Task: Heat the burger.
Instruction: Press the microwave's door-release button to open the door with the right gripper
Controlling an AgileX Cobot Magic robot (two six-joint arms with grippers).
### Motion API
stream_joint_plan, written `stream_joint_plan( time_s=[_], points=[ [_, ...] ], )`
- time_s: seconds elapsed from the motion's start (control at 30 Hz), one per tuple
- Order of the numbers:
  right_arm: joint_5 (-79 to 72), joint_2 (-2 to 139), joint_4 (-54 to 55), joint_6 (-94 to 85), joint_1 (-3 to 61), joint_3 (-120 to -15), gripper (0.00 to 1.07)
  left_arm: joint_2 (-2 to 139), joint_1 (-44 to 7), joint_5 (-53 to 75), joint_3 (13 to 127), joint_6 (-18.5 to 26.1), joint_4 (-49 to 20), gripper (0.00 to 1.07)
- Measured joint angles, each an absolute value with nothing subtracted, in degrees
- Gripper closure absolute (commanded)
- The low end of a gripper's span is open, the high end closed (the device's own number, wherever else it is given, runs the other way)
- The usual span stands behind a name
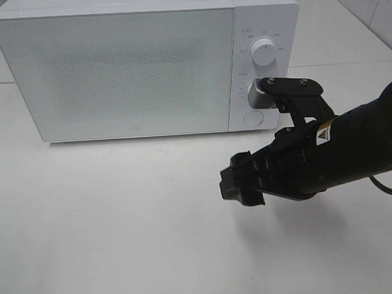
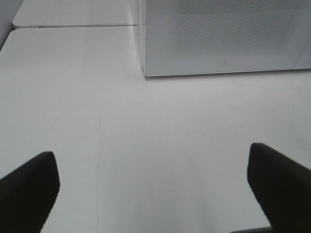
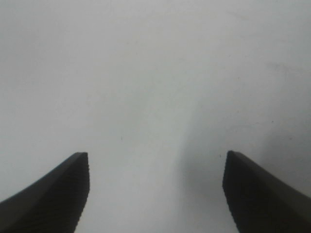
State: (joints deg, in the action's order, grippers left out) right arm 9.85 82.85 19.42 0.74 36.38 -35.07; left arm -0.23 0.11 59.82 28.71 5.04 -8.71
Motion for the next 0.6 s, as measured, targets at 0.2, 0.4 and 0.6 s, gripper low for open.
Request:
stream_joint_plan(
  time_s=[0.2, 0.4, 0.6],
  points=[
    [23.0, 77.5, 15.4, -3.2, 36.4, -35.5, 0.33, -0.2, 0.1, 59.8, 28.7, 5.0, -8.8, 0.05],
    [32.9, 69.0, 11.7, -3.3, 36.4, -35.5, 0.33, -0.2, 0.1, 59.8, 28.7, 5.0, -8.8, 0.05],
    [41.2, 60.0, 10.3, -3.3, 36.4, -35.6, 0.33, -0.2, 0.1, 59.8, 28.7, 5.0, -8.8, 0.05]
  ],
)
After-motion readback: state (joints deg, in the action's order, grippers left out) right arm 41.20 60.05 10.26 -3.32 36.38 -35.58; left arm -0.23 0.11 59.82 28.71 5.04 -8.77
